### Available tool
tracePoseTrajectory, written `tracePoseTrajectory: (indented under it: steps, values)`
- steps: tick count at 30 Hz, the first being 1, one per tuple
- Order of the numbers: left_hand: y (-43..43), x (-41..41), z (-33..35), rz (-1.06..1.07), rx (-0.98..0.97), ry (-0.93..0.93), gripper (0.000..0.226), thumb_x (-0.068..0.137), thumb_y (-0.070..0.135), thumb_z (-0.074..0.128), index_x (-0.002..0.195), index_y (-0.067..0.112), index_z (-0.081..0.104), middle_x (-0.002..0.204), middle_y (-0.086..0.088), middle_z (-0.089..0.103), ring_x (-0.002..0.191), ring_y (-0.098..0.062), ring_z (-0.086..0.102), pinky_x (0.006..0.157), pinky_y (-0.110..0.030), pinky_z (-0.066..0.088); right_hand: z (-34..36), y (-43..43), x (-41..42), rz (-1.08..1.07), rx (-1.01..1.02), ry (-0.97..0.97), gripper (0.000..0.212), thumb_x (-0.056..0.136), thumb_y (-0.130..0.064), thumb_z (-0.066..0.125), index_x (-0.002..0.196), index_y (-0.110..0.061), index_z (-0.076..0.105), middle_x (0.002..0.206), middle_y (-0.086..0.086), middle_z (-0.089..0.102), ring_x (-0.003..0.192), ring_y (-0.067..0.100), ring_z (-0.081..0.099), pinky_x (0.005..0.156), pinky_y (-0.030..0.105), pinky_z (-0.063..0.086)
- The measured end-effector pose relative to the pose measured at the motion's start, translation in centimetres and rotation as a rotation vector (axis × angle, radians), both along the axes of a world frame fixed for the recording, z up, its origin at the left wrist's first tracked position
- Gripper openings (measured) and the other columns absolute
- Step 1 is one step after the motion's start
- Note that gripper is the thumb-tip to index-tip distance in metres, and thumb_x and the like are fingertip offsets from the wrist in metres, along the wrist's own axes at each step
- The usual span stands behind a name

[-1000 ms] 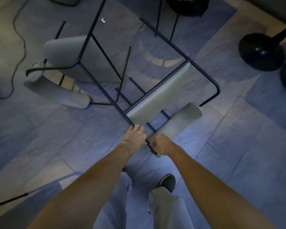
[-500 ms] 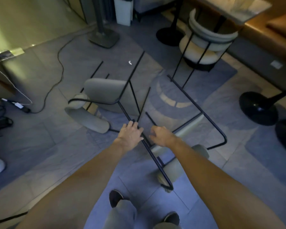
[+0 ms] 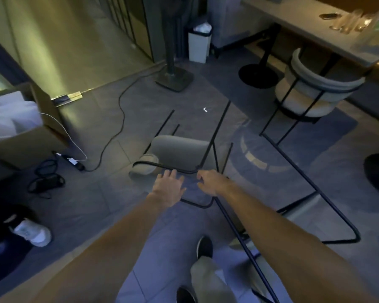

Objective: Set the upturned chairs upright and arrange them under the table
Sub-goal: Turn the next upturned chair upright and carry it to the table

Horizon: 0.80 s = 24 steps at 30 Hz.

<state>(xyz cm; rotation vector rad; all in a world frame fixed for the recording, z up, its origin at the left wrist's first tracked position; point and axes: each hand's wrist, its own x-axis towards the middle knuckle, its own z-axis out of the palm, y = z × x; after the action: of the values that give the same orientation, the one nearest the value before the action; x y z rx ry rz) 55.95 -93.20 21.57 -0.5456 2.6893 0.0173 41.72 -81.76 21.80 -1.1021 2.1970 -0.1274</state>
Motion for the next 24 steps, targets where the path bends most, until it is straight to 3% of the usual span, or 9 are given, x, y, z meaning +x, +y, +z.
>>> tracePoseTrajectory:
  steps: [9, 15, 20, 24]
  values:
    - [-9.4, -7.5, -7.8, 0.006, 0.134, -0.074, 0.044, 0.102, 0.041, 0.038, 0.14, 0.018, 0.039, 0.139, -0.013, 0.039, 0.129, -0.033, 0.038, 0.101, -0.046, 0.04, -8.9, -8.8, -4.9, 0.11, 0.11, -0.003, 0.03, 0.095, -0.015, 0.048, 0.123, -0.004, 0.053, 0.125, 0.021, 0.057, 0.113, 0.038, 0.056, 0.086, 0.045, 0.05]
    - [-13.5, -10.2, -16.4, -0.001, 0.205, -0.114, 0.046, 0.101, 0.043, 0.036, 0.141, 0.02, 0.037, 0.136, -0.012, 0.042, 0.127, -0.032, 0.04, 0.098, -0.042, 0.041, -14.6, -13.4, -7.1, 0.128, 0.157, -0.019, 0.029, 0.095, -0.009, 0.047, 0.123, -0.003, 0.053, 0.124, 0.022, 0.056, 0.111, 0.04, 0.055, 0.076, 0.042, 0.041]
    - [-15.7, -9.8, -21.5, -0.072, 0.222, -0.115, 0.053, 0.099, 0.045, 0.041, 0.146, 0.02, 0.035, 0.14, -0.012, 0.042, 0.129, -0.032, 0.041, 0.101, -0.042, 0.041, -19.4, -16.2, -6.4, 0.113, 0.174, -0.033, 0.037, 0.093, -0.007, 0.053, 0.13, -0.002, 0.051, 0.126, 0.023, 0.056, 0.113, 0.04, 0.055, 0.09, 0.048, 0.048]
    - [-17.9, -9.7, -24.3, -0.148, 0.265, -0.141, 0.06, 0.099, 0.043, 0.045, 0.15, 0.02, 0.026, 0.147, -0.015, 0.035, 0.134, -0.035, 0.036, 0.106, -0.045, 0.037, -22.2, -18.2, -5.1, 0.041, 0.19, -0.018, 0.04, 0.093, -0.008, 0.053, 0.132, -0.005, 0.045, 0.125, 0.021, 0.058, 0.108, 0.038, 0.059, 0.083, 0.046, 0.049]
